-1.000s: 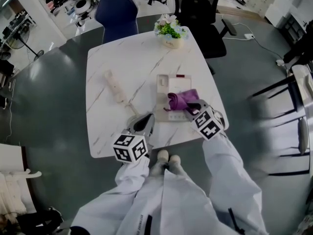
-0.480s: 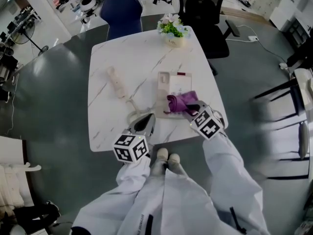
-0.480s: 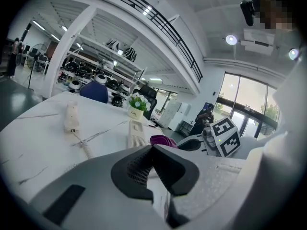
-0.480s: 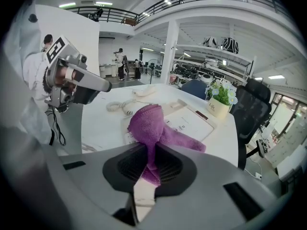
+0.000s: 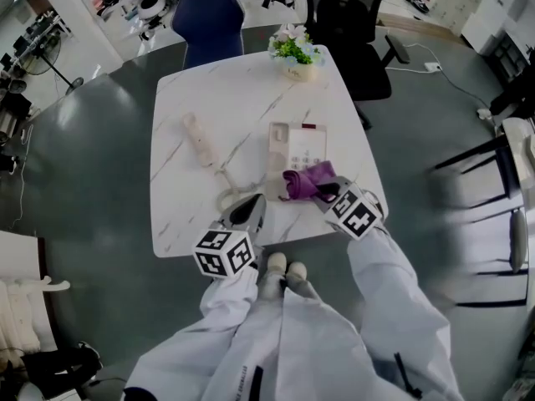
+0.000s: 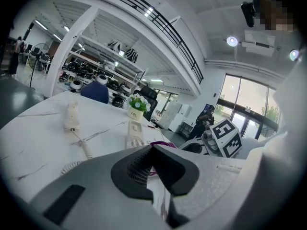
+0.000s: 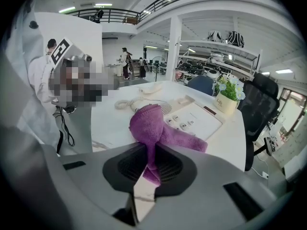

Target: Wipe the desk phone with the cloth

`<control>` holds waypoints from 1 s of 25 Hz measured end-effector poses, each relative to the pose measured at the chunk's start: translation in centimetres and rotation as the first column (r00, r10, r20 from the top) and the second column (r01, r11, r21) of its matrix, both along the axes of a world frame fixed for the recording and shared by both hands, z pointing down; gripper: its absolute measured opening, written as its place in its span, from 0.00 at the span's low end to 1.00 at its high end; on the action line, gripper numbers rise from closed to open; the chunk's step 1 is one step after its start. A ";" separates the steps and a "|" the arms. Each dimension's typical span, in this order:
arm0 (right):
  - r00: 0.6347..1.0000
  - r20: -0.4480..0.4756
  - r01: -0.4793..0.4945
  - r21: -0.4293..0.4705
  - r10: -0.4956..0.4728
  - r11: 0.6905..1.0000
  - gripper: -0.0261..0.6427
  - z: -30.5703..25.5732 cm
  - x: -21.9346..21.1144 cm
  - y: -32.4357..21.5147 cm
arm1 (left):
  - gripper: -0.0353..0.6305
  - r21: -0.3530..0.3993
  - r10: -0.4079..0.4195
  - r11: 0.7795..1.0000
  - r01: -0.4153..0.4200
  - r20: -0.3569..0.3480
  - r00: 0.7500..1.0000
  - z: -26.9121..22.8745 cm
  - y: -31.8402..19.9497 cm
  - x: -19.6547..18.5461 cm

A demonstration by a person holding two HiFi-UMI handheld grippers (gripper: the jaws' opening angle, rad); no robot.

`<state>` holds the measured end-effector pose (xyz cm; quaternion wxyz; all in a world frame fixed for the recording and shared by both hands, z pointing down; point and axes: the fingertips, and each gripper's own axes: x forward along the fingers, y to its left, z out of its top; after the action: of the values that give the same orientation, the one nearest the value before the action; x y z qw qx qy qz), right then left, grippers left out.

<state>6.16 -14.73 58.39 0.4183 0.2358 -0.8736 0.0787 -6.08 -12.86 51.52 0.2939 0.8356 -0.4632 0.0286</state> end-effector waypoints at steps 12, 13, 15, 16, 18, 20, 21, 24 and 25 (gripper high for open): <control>0.999 0.009 0.036 -0.071 -0.035 0.997 0.09 0.2 -0.1 1.8 | 0.05 0.000 0.005 1.000 -0.005 -0.010 1.000 -0.3 -0.6 0.5; 0.999 0.009 0.043 -0.083 -0.043 0.996 0.09 0.3 -0.1 2.1 | 0.05 0.001 0.006 1.000 -0.006 -0.011 1.000 -0.2 -0.7 0.5; 0.998 0.011 0.059 -0.109 -0.059 0.992 0.09 0.6 -0.2 2.6 | 0.05 0.002 0.006 1.000 -0.006 -0.014 1.000 -0.2 -0.9 0.5; 0.998 0.015 0.063 -0.121 -0.062 0.991 0.09 0.7 -0.3 2.8 | 0.05 0.002 0.005 1.000 -0.005 -0.017 1.000 -0.2 -1.0 0.5; 0.998 0.025 0.060 -0.137 -0.057 0.989 0.09 0.6 -0.3 3.0 | 0.05 0.003 0.004 1.000 -0.004 -0.021 1.000 -0.3 -1.3 0.4; 0.998 0.028 0.055 -0.143 -0.052 0.988 0.09 0.5 -0.3 3.0 | 0.05 0.006 0.004 1.000 -0.004 -0.022 1.000 -0.5 -1.5 0.2; 0.998 0.031 0.053 -0.142 -0.049 0.988 0.09 0.4 -0.3 2.9 | 0.05 0.008 0.005 1.000 -0.005 -0.021 1.000 -0.5 -1.6 0.2; 0.997 0.070 0.037 -0.133 -0.028 0.990 0.09 0.1 -0.4 2.4 | 0.05 0.016 0.012 1.000 -0.011 -0.007 1.000 -0.7 -1.9 0.0; 0.996 0.092 0.026 -0.139 -0.013 0.990 0.09 -0.1 -0.5 2.3 | 0.05 0.018 0.013 1.000 -0.013 -0.004 1.000 -0.7 -2.0 0.0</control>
<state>5.70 -12.44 58.26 0.3942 0.1936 -0.8864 0.1464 -6.12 -14.81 50.82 0.2871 0.8412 -0.4576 0.0244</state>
